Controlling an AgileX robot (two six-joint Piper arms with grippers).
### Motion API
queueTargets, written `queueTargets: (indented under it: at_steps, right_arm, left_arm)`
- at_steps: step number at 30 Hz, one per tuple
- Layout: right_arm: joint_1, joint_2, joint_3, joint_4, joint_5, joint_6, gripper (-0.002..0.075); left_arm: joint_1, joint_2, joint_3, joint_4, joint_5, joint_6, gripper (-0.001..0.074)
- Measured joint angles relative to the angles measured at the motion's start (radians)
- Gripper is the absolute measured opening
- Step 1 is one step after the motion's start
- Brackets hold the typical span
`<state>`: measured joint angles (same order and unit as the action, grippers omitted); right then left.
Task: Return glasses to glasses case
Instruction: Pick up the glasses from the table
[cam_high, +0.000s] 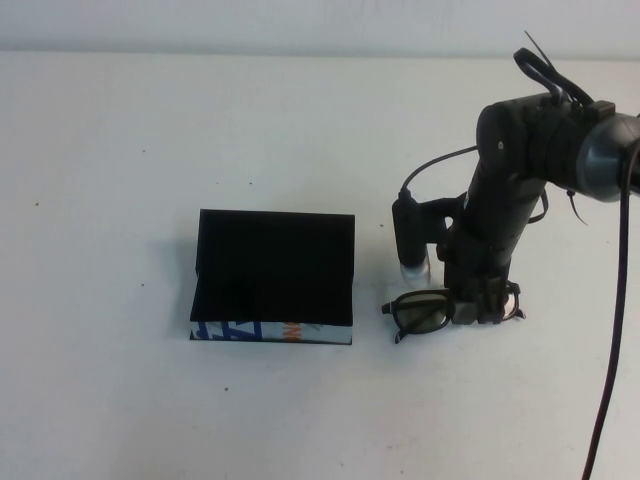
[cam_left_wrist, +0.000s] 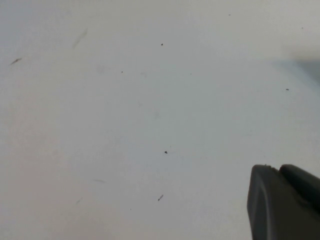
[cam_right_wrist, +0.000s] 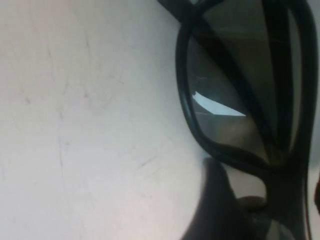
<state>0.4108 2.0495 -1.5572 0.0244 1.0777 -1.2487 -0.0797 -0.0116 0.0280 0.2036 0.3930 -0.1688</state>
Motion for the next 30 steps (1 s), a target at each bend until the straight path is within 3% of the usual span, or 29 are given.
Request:
queueTargets:
  at_steps: [5, 14, 22, 30]
  right_arm:
    - [0.0, 0.002, 0.0, 0.0, 0.0, 0.0, 0.0349]
    - [0.0, 0.003, 0.0, -0.004, 0.014, 0.0, 0.0233]
    - [0.0, -0.035, 0.0, -0.004, 0.051, 0.0, 0.0043]
    - [0.038, -0.053, 0.0, -0.004, 0.117, 0.11, 0.0025]
  left_arm:
    - [0.0, 0.0, 0.0, 0.0, 0.0, 0.0, -0.0004]
    - [0.0, 0.0, 0.0, 0.0, 0.0, 0.0, -0.0004]
    - [0.0, 0.0, 0.0, 0.0, 0.0, 0.0, -0.0004]
    - [0.0, 0.0, 0.0, 0.0, 0.0, 0.0, -0.0004]
